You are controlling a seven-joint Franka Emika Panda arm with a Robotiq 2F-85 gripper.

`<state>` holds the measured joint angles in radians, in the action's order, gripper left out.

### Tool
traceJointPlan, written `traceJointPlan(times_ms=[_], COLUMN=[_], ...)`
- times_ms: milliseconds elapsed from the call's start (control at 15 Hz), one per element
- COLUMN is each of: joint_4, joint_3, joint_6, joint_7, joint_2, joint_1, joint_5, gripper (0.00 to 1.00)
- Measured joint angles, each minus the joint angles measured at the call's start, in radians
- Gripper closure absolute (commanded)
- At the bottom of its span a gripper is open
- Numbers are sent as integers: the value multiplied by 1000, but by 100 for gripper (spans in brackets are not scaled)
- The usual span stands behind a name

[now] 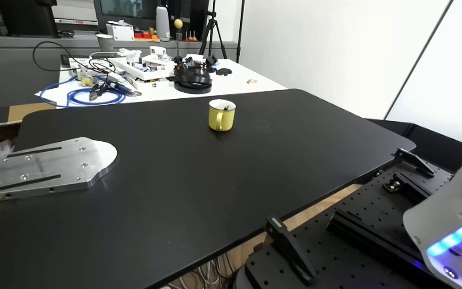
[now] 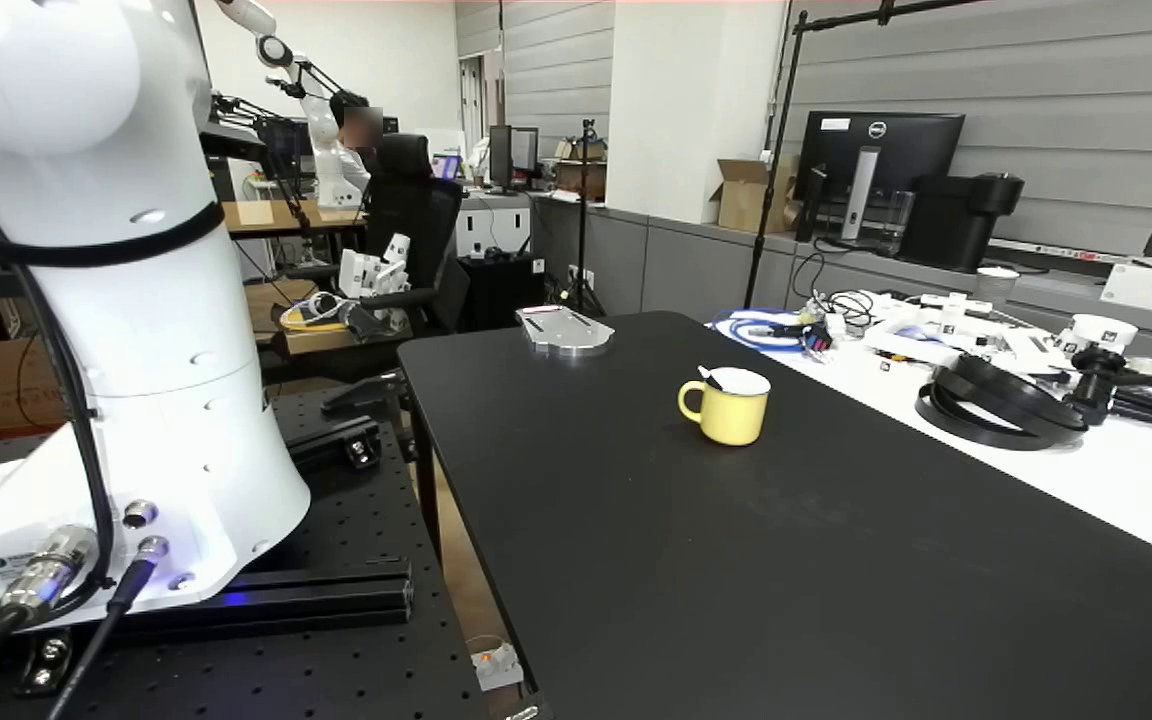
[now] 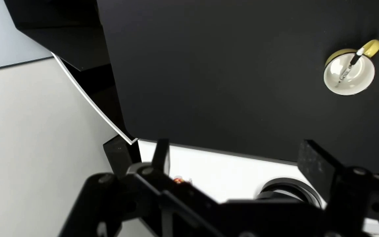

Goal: Remove the pen from the yellow mug cup and put it on the table

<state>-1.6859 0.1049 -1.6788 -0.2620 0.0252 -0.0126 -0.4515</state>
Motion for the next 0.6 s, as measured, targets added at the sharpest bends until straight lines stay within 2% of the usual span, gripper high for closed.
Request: traceJointPlan(times_ms=[267, 600], joint_4=[-27, -90], joint_3=[0, 9], joint_6=[-103, -253], joint_7=[-4, -39], joint_2=[-38, -108], joint_1=[29, 97], joint_5=[26, 31], gripper=[0, 0])
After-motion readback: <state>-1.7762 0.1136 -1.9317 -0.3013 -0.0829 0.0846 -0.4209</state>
